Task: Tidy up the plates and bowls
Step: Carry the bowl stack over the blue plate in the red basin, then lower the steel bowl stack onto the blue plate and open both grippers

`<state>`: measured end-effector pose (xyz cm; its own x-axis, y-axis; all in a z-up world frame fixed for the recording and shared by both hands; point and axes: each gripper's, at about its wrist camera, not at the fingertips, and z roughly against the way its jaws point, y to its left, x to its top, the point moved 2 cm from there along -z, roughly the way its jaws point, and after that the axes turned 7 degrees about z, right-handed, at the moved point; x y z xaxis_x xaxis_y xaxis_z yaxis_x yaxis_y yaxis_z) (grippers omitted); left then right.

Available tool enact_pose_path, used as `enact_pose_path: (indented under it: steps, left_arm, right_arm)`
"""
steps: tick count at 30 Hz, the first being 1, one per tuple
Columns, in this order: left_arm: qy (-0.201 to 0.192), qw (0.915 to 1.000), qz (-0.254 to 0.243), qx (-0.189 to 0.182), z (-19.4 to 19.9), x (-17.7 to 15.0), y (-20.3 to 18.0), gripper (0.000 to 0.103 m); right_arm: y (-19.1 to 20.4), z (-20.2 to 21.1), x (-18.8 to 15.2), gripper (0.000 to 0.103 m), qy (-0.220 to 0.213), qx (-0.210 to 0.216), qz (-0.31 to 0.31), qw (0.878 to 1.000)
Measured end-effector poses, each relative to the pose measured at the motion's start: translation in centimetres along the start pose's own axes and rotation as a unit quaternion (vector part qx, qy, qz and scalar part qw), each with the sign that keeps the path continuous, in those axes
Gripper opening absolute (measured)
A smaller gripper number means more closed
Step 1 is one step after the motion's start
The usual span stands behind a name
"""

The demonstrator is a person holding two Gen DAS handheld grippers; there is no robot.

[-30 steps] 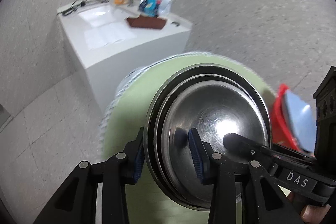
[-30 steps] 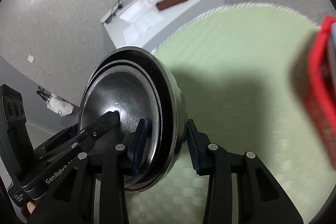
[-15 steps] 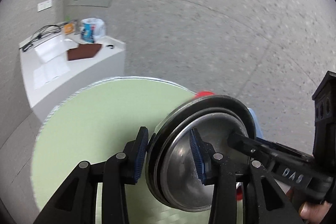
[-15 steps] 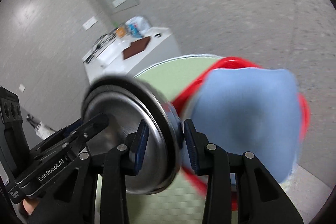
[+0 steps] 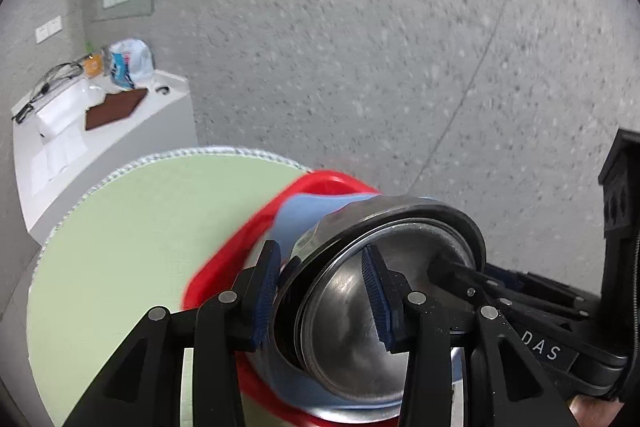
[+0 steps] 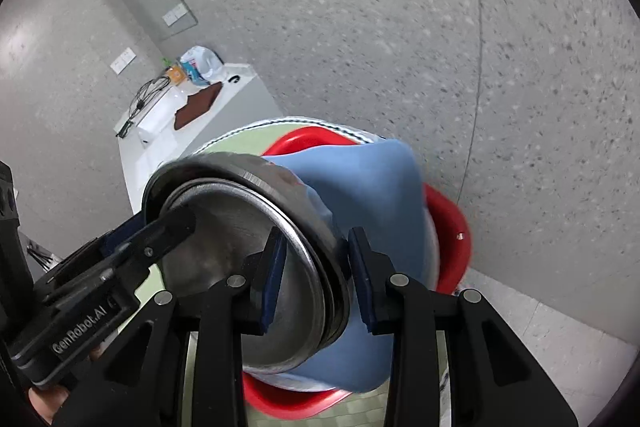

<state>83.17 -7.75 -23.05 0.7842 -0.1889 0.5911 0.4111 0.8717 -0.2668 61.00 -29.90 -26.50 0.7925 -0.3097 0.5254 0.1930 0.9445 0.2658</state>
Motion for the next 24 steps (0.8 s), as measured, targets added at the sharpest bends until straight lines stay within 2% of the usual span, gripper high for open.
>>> enact_pose_path:
  steps: [8,14,16,19,24]
  left_arm:
    - [0.023,0.9996,0.001,0.017,-3.6,1.2,-0.1,0.037]
    - [0.039,0.9987,0.000,0.032,-6.1,1.5,-0.9,0.048]
    - [0.044,0.9982,0.015,0.037,-6.3,1.2,-0.5,0.054]
    - [0.030,0.9986,0.026,0.036,-5.5,0.9,-0.3,0.065]
    - [0.026,0.9981,0.036,0.043,-4.3,-0.2,-0.3,0.066]
  right_arm:
    - [-0.6,-2.0,0.4,0.032,0.015,-0.020,0.022,0.999]
    - [0.3,-2.5,0.9,0.035,0.013,-0.033,0.061,0.998]
    - [0.3,-2.5,0.9,0.035,0.013,-0.034,0.067,0.997]
    - [0.2,-2.5,0.8,0.036,0.013,-0.031,0.071,0.997]
    - [0.0,-2.7,0.6,0.038,0.024,-0.019,0.073,0.997]
